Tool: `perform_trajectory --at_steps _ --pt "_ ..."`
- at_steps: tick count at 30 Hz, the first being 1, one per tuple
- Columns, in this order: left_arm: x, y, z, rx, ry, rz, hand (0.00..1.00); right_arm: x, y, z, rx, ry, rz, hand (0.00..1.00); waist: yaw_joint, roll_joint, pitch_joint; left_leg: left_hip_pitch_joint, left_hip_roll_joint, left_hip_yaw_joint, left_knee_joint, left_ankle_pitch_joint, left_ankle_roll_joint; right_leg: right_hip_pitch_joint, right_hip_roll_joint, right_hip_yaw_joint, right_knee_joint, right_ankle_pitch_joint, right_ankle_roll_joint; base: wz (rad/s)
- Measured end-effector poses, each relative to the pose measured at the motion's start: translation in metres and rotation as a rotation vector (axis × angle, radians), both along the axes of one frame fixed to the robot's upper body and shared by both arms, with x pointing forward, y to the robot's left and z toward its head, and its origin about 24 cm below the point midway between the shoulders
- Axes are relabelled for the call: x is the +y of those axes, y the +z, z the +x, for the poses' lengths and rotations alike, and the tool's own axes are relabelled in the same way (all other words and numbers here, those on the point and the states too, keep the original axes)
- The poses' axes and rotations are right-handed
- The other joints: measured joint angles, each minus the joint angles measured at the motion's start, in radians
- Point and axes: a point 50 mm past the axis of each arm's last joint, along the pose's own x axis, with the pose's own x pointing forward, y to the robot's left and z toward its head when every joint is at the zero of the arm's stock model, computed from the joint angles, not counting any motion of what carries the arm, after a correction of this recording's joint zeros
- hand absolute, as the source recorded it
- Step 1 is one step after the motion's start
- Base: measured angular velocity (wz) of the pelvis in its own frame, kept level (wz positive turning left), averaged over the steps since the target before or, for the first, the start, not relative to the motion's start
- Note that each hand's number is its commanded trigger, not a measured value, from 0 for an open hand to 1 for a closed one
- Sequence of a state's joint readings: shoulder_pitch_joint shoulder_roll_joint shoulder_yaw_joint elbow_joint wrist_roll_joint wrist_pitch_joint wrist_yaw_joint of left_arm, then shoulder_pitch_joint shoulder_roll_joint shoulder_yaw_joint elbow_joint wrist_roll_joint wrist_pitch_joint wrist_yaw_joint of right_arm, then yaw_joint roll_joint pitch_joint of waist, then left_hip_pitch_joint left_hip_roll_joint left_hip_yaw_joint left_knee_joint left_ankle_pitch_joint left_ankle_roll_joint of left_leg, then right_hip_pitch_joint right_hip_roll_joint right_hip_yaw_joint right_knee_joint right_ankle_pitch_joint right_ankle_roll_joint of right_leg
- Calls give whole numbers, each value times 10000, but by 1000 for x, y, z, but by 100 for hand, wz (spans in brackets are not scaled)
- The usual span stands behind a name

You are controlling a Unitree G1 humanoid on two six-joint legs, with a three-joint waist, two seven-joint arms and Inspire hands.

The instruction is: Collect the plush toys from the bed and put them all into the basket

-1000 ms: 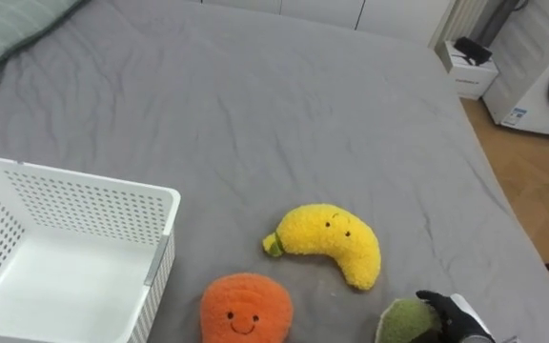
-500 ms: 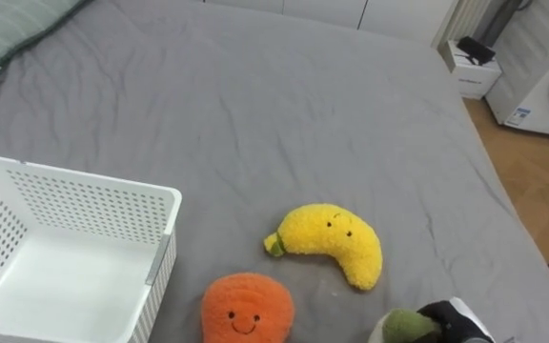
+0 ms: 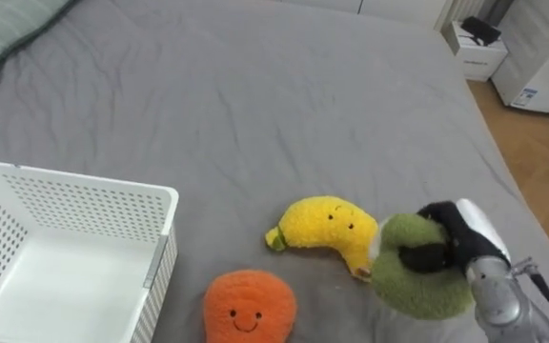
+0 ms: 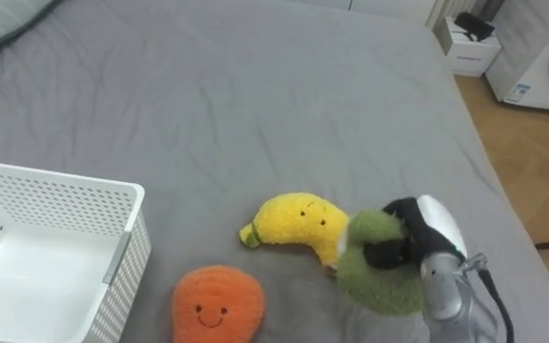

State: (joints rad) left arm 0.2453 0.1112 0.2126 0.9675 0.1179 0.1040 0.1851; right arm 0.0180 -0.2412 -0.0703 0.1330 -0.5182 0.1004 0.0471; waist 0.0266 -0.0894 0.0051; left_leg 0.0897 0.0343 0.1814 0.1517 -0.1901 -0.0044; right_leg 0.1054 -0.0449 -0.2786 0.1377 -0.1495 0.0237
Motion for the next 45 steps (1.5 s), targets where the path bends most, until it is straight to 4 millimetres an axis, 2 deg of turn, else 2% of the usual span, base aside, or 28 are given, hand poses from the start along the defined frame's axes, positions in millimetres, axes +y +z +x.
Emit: perform_trajectory --at_steps 4,7,11,12,16,19,23,25,28,32,34,41,45 --pt "0 0 1 -39 -37 1 0 4 42 14 -1747 322 223 100 35 -12 -10 -88 10 23 25 0 1 -134 -7 28 97 0 -1 -2" --pt "-1 -1 1 -36 -43 -11 0 11 66 21 -2596 772 606 100 89 22 3 -112 7 17 22 6 10 -162 -13 34 134 1 -3 0" --pt "-1 -1 2 -47 -63 -23 0 19 86 28 -3201 1351 1106 100 146 39 -4 -112 9 22 11 7 10 -170 -13 10 142 3 -4 0" --pt "-1 -1 3 -69 -78 -33 0 22 90 30 -3330 1484 1440 100 303 58 -3 -112 11 39 0 7 10 -189 -11 26 151 3 -5 -5" --pt "-2 0 8 -95 -384 -37 0 44 102 43 -3317 2546 1617 100 499 40 -9 -180 27 -20 -26 7 9 -220 -9 4 165 8 -12 2" --pt "-3 1 15 -307 -597 -18 0 59 108 49 -3206 3267 1617 100 744 -57 -51 -257 18 -91 -1 12 10 -232 -20 -159 156 9 -13 11" --pt "-6 1 21 -369 -961 -55 0 74 116 55 -3245 3960 1613 100 1217 -175 -48 -269 -10 -296 11 15 13 -178 -30 -276 131 11 -8 11" --pt "-6 1 23 -435 -1012 -57 0 83 118 56 -3238 4325 1335 100 1492 -218 -32 -270 -35 -432 15 19 19 -110 -46 -349 122 13 -6 14" --pt "-5 2 25 -472 -1082 -32 0 93 116 56 -3060 4783 1337 100 1684 -253 29 -300 -73 -604 41 53 37 -43 -84 -544 115 12 -4 18" --pt "-8 2 31 -515 -1227 -69 0 104 114 61 -2733 5139 1200 100 1819 -310 71 -530 -125 -895 166 90 52 -79 -140 -841 118 11 -2 24" --pt "-8 2 36 -604 -1278 -62 0 106 113 64 -2554 5084 1158 100 2024 -365 99 -630 -163 -1059 181 142 60 -84 -173 -1069 121 11 -3 23" --pt "-9 4 45 -803 -1412 -30 0 117 103 70 -2022 5323 1147 100 2570 -366 106 -806 -267 -1434 180 279 89 -93 -252 -1394 120 9 11 17" --pt "-11 5 51 -869 -1541 -57 0 133 104 73 -1967 5688 1410 100 2797 -389 107 -987 -318 -1672 180 373 83 -159 -270 -1593 118 4 18 17"
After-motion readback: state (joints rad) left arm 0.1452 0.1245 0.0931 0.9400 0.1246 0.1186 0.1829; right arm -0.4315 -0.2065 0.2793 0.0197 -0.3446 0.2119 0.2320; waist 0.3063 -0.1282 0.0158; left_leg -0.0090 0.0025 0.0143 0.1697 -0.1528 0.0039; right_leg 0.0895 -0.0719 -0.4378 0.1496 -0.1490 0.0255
